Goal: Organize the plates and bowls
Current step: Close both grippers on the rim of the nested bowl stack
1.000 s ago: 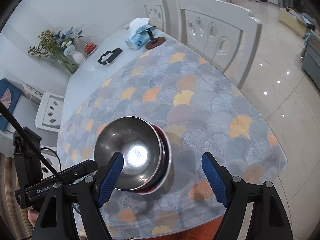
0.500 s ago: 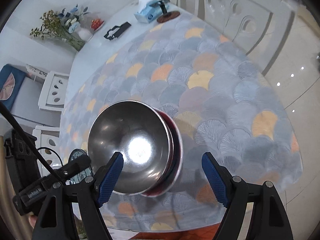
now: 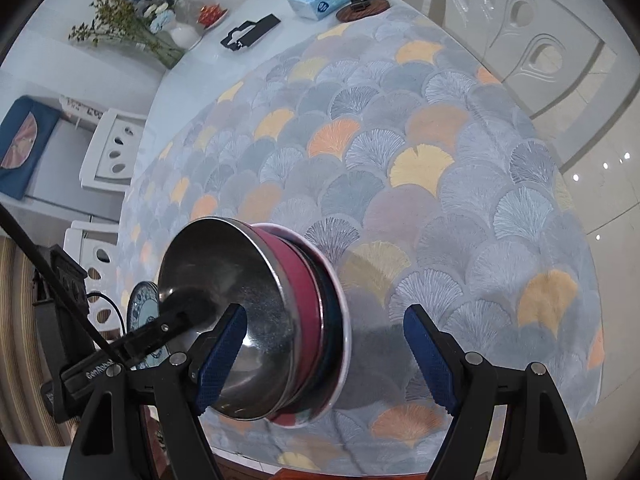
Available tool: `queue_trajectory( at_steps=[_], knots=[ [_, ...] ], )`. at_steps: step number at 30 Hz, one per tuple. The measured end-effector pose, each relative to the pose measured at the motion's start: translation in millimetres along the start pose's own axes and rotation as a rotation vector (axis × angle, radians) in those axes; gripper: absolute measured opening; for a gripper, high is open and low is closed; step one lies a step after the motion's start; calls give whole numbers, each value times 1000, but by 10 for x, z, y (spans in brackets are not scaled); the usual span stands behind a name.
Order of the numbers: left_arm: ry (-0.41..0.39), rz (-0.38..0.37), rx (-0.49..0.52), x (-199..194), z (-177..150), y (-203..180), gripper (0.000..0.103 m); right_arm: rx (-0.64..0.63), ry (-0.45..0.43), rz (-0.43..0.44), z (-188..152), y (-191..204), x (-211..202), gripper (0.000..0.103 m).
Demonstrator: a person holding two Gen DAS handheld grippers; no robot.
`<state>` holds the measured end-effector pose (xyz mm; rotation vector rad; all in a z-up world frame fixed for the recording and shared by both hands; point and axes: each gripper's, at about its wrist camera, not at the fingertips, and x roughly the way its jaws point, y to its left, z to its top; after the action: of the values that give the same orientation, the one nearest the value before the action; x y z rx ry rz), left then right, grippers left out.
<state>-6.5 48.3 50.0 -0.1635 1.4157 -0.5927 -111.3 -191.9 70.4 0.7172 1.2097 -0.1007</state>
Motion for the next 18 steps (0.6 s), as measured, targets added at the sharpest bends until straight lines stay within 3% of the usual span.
queue_trajectory(
  at_steps=[18],
  knots=[
    [5, -28, -39, 91, -95, -176, 77, -83, 15, 17, 66, 46, 10, 79]
  ],
)
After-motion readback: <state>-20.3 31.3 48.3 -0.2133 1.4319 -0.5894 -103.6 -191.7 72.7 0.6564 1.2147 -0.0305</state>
